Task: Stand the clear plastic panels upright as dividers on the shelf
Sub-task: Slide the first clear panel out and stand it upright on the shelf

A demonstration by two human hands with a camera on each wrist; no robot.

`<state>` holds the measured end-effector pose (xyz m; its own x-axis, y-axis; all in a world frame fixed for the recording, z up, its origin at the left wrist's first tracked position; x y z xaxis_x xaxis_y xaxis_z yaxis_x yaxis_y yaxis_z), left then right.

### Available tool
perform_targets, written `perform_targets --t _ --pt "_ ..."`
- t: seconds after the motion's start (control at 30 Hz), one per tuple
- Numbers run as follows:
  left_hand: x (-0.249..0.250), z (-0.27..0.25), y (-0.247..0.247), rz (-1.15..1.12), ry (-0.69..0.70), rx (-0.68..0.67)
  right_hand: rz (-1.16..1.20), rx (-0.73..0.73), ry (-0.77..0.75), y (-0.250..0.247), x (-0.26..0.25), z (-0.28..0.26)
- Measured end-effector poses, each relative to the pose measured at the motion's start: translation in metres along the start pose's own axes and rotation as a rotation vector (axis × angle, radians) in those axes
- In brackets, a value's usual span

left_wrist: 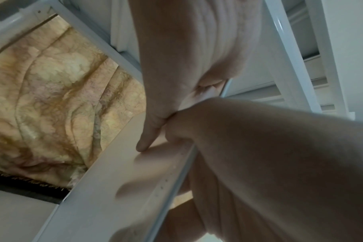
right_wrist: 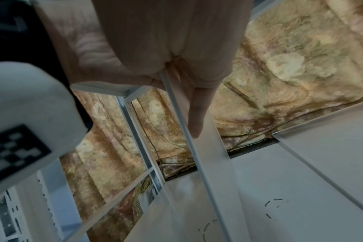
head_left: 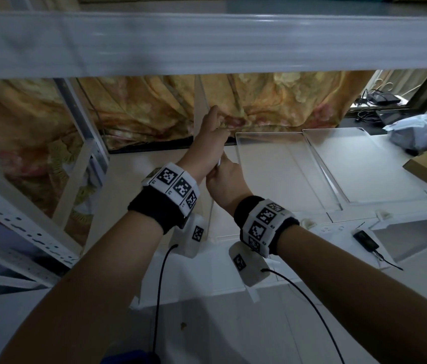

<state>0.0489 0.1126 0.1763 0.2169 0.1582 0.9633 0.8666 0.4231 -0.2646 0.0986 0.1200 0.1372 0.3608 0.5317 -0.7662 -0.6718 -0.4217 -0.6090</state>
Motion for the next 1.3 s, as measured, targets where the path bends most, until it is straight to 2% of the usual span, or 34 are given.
perform_targets --t 0.63,0.83,1.07,1.3 --pt "-0.014 0.007 -0.022 -0.099 0.034 0.047 -0.016 -0.044 0.024 0.018 -0.001 0.013" --pt "-0.032 -0.003 -0.01 -0.101 0.054 0.026 0.035 -0.042 0.042 0.025 0.011 -0.011" --pt "-0.033 0.002 -0.019 -0.109 0.111 0.032 0.016 -0.051 0.012 0.032 0.012 -0.003" --pt "-0.028 0.002 -0.014 -0.101 0.092 0.017 0.017 -0.049 0.015 0.029 0.012 -0.005"
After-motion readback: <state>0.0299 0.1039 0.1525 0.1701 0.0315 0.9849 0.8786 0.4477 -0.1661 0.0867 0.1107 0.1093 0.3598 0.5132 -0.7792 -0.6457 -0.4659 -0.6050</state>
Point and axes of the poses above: each hand's wrist, its own z-axis towards the middle knuckle, its own y-axis out of the palm, x = y × z, the point moved 7 cm from there along z, towards the middle knuckle, and after that the axes turned 5 degrees about z, right-handed, at the moved point
